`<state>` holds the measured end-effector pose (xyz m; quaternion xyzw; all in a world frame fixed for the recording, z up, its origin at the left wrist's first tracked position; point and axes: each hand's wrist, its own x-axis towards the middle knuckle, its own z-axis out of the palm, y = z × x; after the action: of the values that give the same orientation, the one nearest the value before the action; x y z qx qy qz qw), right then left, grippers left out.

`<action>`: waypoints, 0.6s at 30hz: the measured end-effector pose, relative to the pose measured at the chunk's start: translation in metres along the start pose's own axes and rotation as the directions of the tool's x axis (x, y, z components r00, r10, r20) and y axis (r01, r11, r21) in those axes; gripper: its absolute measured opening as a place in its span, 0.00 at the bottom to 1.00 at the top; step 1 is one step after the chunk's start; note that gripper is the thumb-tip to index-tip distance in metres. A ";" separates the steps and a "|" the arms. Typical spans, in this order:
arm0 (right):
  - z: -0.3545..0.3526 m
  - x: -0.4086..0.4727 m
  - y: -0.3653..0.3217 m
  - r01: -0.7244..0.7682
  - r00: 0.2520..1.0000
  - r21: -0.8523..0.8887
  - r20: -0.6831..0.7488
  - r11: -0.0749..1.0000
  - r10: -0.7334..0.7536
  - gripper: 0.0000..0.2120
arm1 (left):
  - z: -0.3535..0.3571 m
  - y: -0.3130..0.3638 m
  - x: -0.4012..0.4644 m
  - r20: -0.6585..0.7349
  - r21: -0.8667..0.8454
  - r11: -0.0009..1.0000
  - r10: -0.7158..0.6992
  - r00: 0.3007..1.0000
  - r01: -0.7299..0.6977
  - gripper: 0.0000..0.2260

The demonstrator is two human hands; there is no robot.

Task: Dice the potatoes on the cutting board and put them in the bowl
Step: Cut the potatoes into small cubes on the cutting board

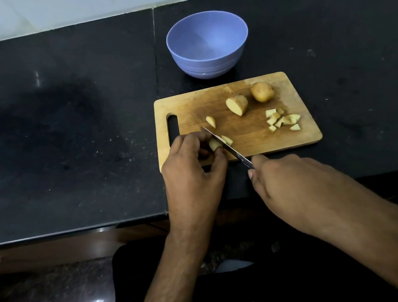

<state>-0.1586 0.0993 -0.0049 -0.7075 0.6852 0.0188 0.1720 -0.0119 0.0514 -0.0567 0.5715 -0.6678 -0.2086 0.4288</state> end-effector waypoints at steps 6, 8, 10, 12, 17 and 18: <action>-0.006 -0.005 0.015 0.007 0.994 0.050 0.105 0.999 -0.012 0.13 | 0.000 0.002 0.000 0.011 0.011 1.000 -0.002 1.000 0.002 0.10; -0.008 -0.017 0.019 -0.001 0.994 0.029 0.112 1.000 -0.002 0.13 | 0.001 0.003 0.000 0.009 0.019 1.000 -0.003 1.000 0.003 0.10; -0.009 -0.026 0.021 -0.015 0.992 0.016 0.126 1.000 0.013 0.14 | 0.001 0.003 0.000 0.004 0.029 1.000 -0.006 1.000 0.006 0.09; -0.008 -0.032 0.021 -0.036 0.990 0.020 0.135 0.999 0.033 0.14 | 0.001 0.003 0.000 0.001 0.036 0.999 -0.011 1.000 0.011 0.09; -0.006 -0.033 0.023 -0.044 0.997 0.028 0.063 0.999 0.042 0.14 | 0.000 0.003 -0.001 0.000 0.030 1.000 0.001 1.000 -0.001 0.09; -0.006 -0.032 0.022 -0.042 0.998 0.020 0.050 0.999 0.041 0.15 | -0.001 0.003 -0.001 0.006 0.024 1.000 0.007 1.000 -0.007 0.10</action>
<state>-0.1838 0.1286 0.0045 -0.6907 0.6953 0.0327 0.1961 -0.0124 0.0529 -0.0542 0.5738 -0.6733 -0.2007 0.4209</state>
